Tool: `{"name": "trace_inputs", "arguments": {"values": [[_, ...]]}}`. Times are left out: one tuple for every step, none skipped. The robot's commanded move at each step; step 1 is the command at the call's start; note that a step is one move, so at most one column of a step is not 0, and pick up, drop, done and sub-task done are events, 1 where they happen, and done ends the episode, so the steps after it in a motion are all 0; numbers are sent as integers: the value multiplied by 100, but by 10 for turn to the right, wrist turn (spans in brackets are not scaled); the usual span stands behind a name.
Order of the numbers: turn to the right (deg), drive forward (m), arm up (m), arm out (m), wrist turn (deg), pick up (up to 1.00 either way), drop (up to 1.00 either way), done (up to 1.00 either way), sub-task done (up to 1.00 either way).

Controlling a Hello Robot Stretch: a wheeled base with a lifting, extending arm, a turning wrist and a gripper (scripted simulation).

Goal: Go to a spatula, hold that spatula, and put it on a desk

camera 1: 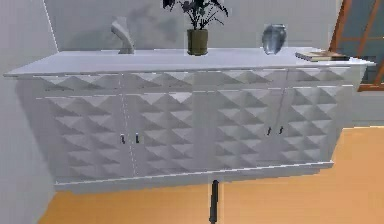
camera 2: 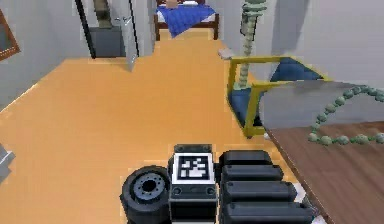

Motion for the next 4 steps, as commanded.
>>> {"name": "trace_inputs", "arguments": {"values": [[-450,0,0,0,0,0,0,0,0],[-450,0,0,0,0,0,0,0,0],[-450,0,0,0,0,0,0,0,0],[-330,0,0,0,0,0,0,0,0]]}}
